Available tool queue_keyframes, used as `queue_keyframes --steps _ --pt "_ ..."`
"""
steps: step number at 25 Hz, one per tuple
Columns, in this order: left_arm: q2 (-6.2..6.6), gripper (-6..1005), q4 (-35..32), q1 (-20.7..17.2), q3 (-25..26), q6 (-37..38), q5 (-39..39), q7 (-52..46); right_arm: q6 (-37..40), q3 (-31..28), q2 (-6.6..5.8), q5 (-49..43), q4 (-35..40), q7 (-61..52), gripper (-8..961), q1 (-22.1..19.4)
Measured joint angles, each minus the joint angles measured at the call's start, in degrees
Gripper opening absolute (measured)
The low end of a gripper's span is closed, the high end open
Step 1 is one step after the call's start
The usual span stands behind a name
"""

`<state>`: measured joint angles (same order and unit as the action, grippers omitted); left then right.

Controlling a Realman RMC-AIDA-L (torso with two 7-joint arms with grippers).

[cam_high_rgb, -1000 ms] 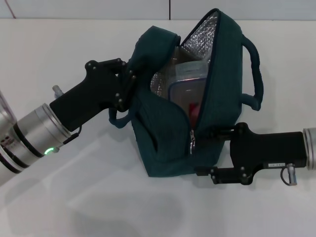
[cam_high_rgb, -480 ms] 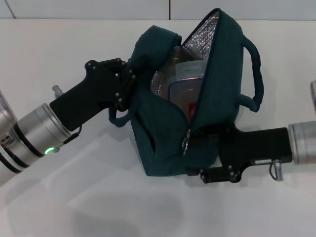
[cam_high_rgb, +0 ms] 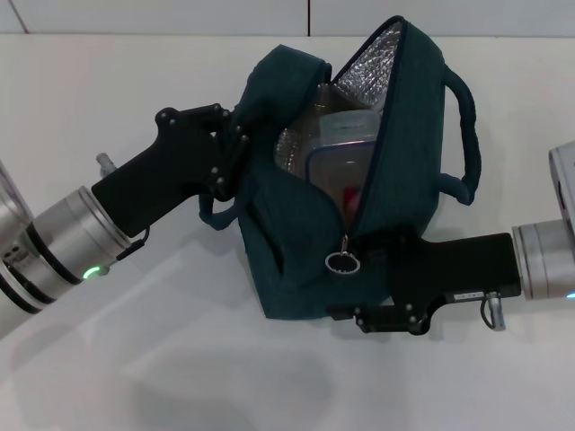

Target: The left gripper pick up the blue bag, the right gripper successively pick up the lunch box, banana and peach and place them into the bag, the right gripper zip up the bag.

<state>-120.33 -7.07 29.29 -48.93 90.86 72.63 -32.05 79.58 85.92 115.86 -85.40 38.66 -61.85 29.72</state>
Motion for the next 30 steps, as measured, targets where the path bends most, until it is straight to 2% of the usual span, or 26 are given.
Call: queue_keyframes --steps 3,9,12,23,30 --pt "0.01 49 0.02 0.03 -0.01 0.00 -0.03 0.01 -0.07 -0.01 -0.01 0.03 0.00 0.00 505 -0.04" --pt "0.01 49 0.04 0.10 -0.02 0.00 -0.04 0.03 -0.28 -0.18 -0.03 0.54 -0.06 -0.01 500 -0.12" --pt "-0.02 49 0.04 0.08 -0.02 0.01 -0.04 0.04 -0.58 -0.19 -0.03 0.84 -0.16 0.20 379 -0.12" --pt "-0.26 50 1.18 -0.17 -0.02 0.24 -0.06 0.06 0.05 -0.23 -0.08 3.26 -1.30 5.70 162 -0.69" --pt "-0.26 50 3.72 0.01 -0.23 0.60 -2.77 0.11 0.59 -0.11 -0.04 4.01 -1.58 8.74 117 -1.44"
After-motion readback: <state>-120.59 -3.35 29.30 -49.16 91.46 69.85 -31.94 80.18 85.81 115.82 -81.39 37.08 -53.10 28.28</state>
